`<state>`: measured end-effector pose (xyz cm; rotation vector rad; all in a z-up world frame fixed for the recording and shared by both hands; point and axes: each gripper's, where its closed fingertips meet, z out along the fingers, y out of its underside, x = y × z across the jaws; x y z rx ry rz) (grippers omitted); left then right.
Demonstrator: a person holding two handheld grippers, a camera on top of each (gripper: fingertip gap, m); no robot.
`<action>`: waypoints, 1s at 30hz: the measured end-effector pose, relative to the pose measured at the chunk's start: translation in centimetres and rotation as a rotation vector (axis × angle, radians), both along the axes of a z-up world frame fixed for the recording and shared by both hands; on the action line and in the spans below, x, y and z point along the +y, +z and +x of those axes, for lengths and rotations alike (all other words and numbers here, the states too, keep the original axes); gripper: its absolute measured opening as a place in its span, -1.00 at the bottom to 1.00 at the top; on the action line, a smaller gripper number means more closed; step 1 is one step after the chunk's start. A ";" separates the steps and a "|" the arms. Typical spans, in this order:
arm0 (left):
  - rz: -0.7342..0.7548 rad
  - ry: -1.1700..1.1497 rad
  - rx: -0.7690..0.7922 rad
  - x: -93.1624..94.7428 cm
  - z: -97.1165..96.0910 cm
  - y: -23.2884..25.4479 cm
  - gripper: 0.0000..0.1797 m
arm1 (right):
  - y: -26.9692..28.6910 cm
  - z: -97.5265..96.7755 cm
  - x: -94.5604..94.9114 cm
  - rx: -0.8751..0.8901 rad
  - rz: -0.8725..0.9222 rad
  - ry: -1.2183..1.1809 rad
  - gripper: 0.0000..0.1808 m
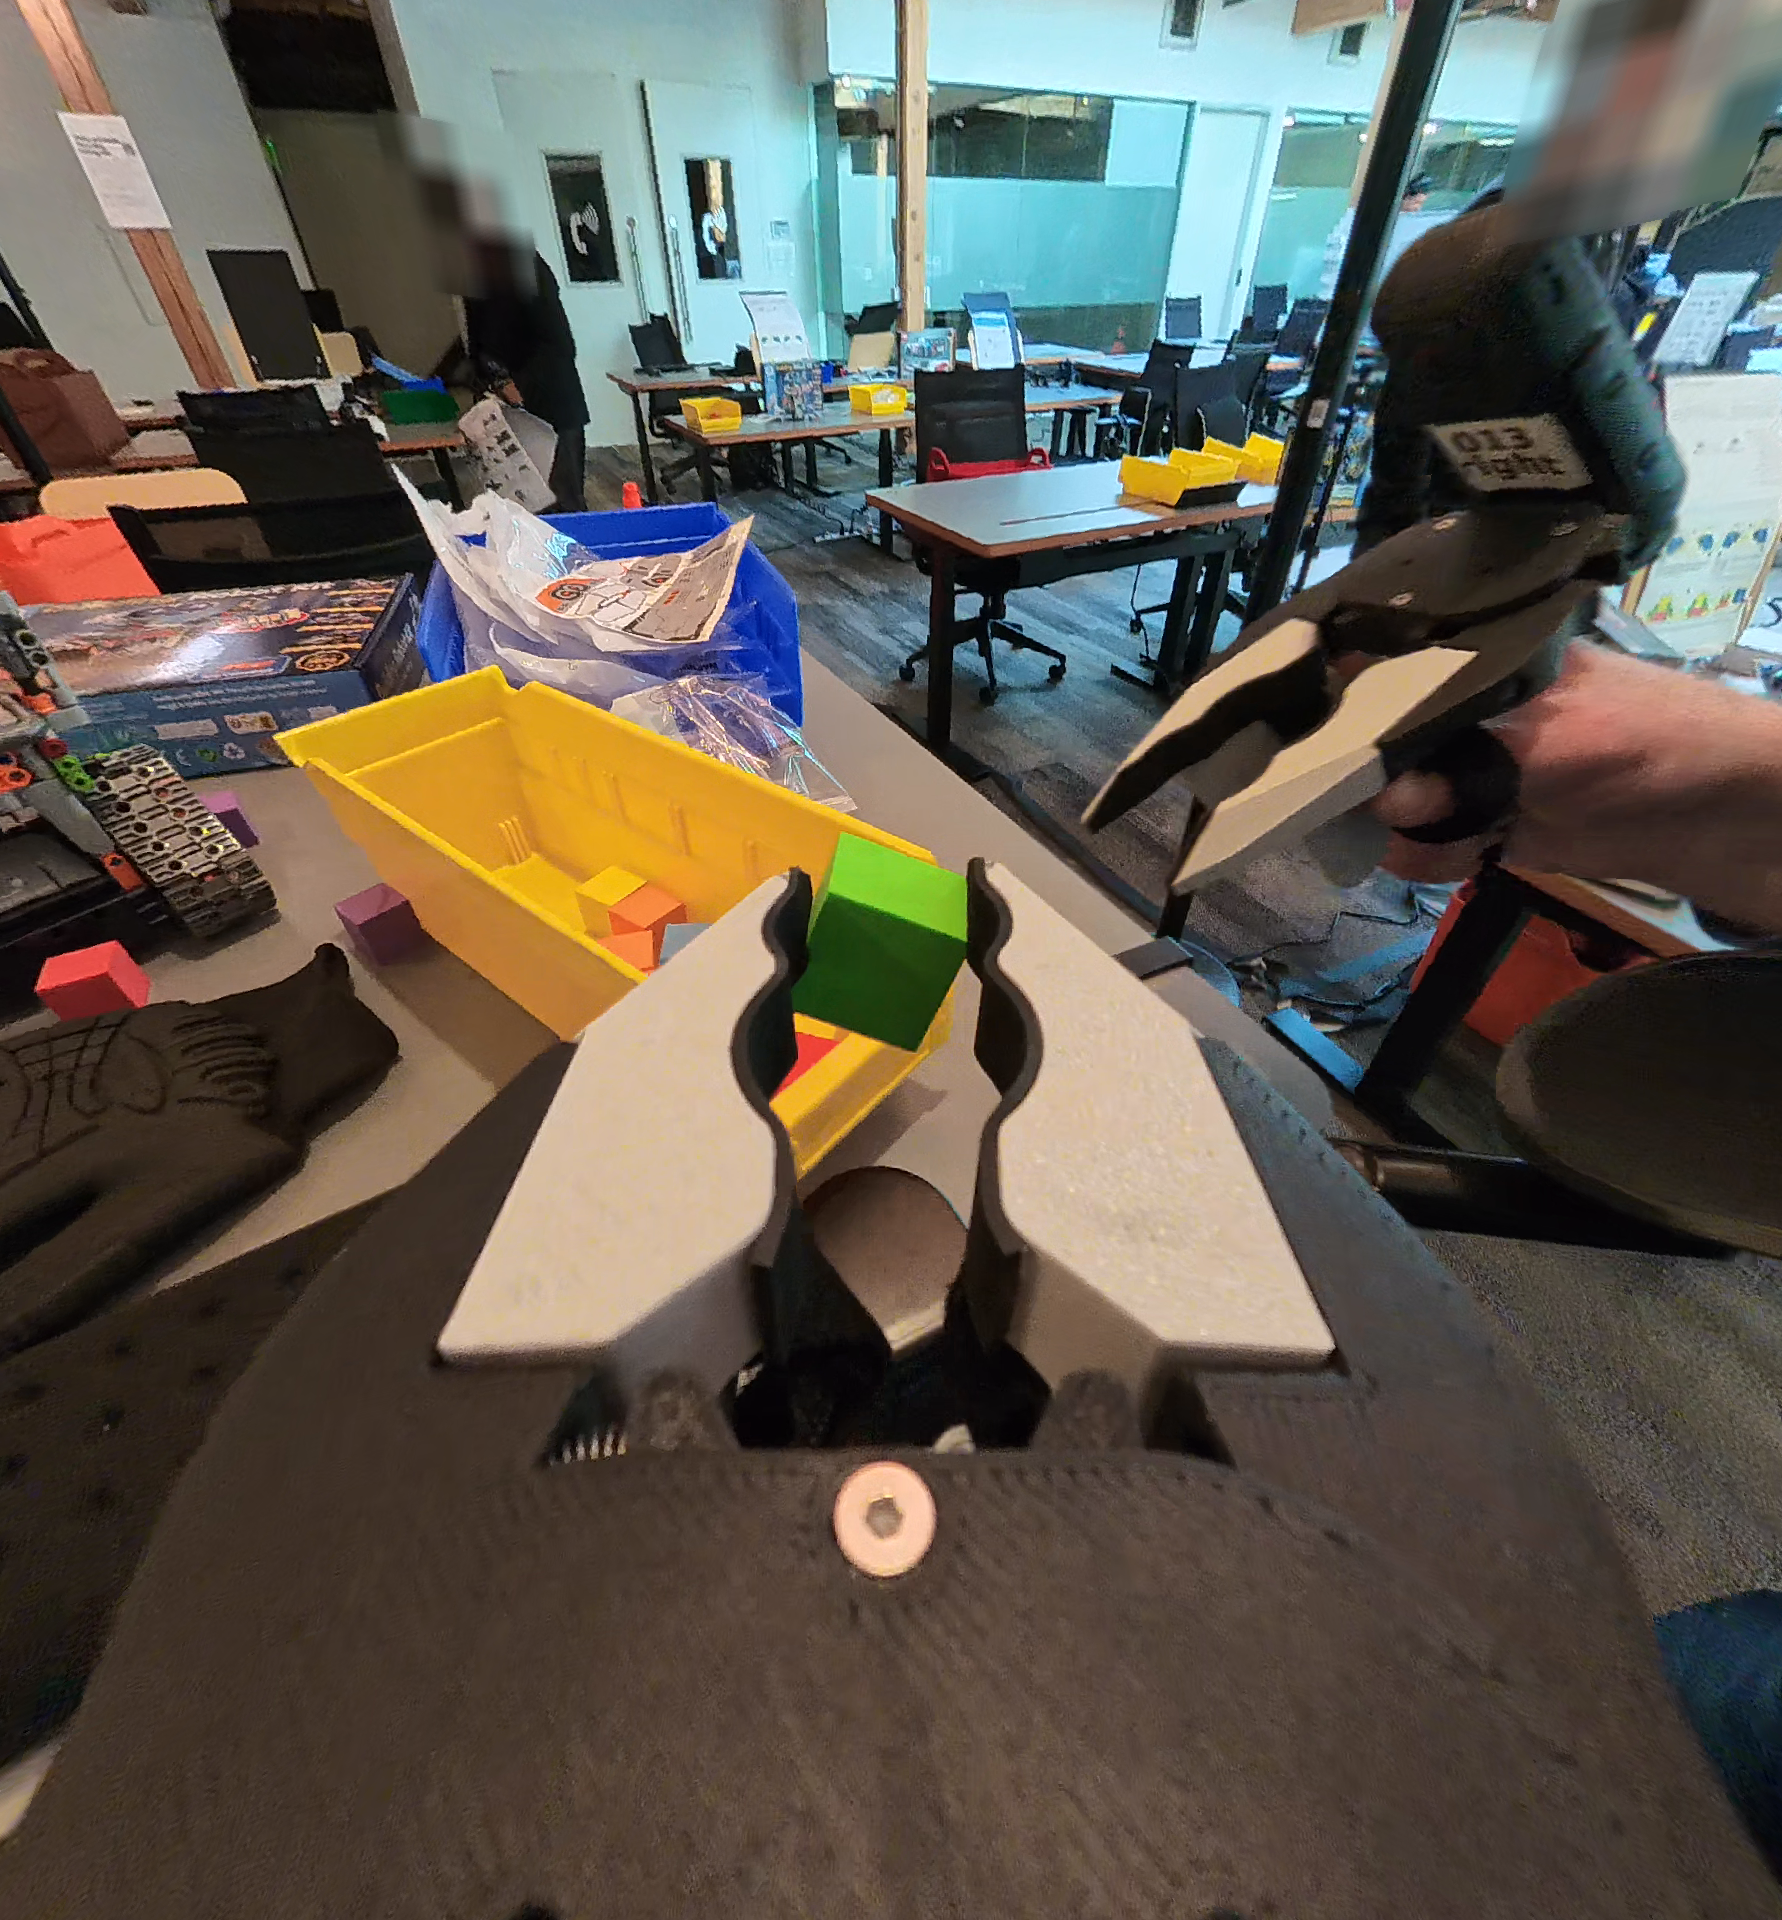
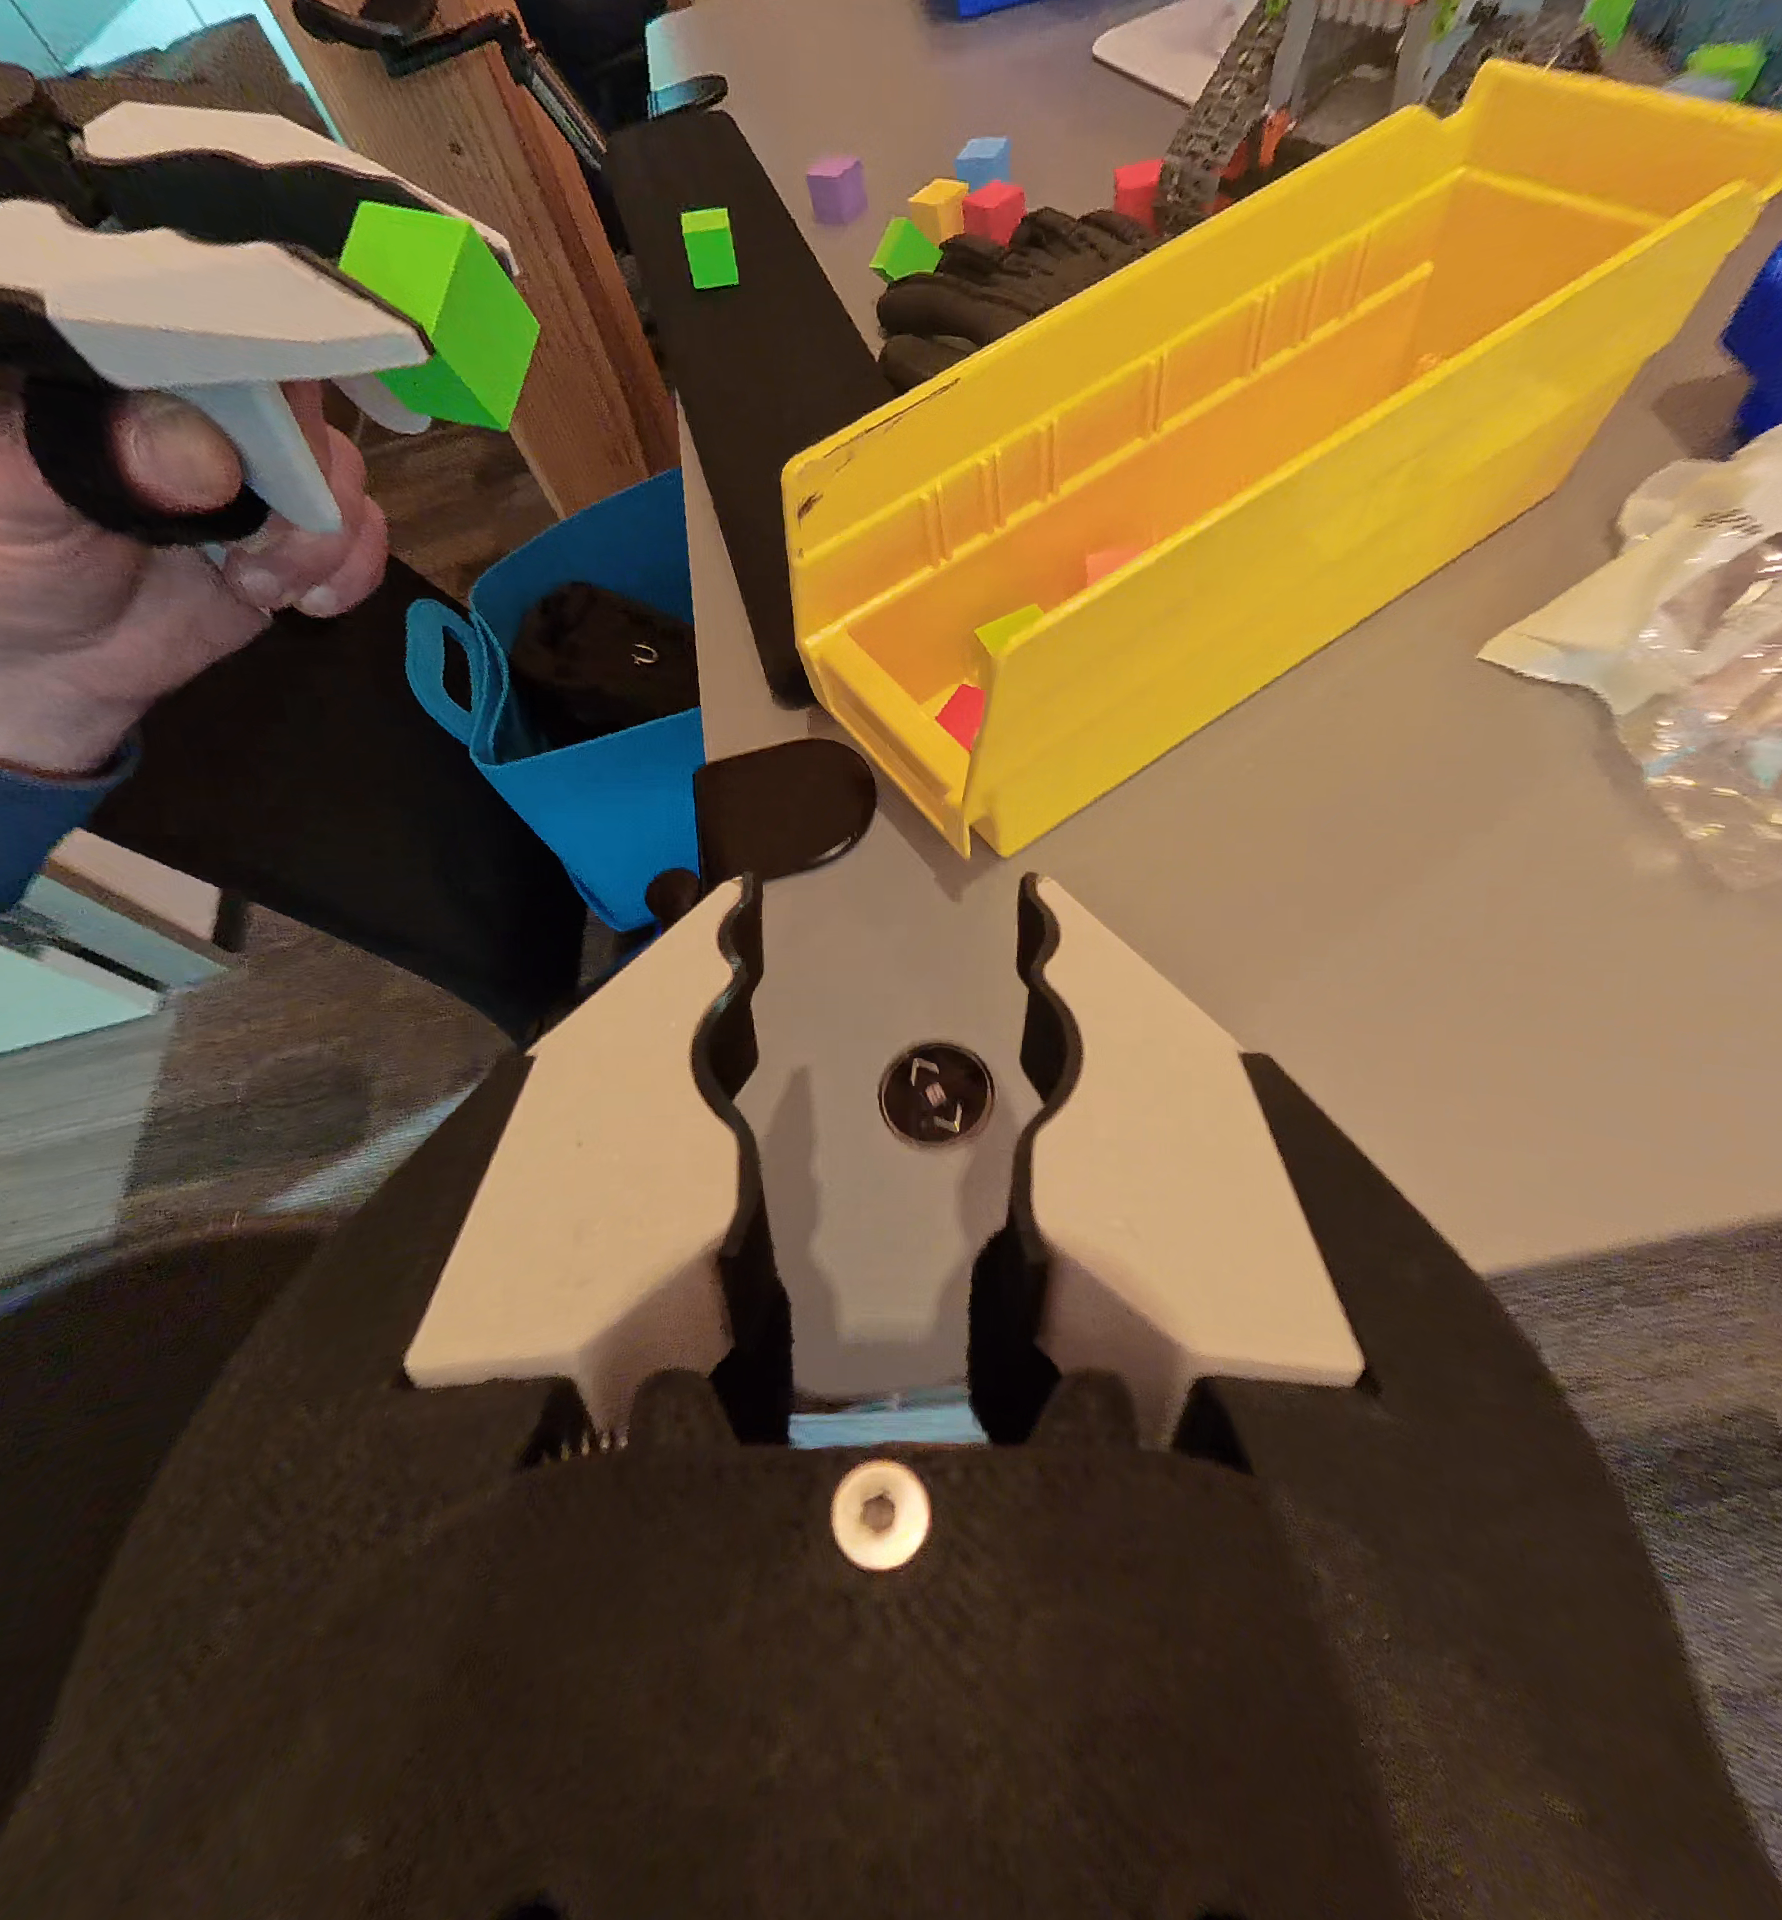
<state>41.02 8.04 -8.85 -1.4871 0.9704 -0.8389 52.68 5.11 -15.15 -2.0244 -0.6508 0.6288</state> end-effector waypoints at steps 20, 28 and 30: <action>0.278 0.197 0.198 -2.8 17.0 8.0 -0.69 | 10.5 14.6 -0.4 0.406 0.165 0.466 -0.47; 0.533 0.249 0.510 -0.5 25.9 9.7 -0.68 | 15.2 15.9 1.8 0.686 -0.071 0.720 -0.35; 0.585 0.231 0.565 0.4 27.5 9.7 -0.69 | 15.6 16.1 2.8 0.739 -0.129 0.777 -0.33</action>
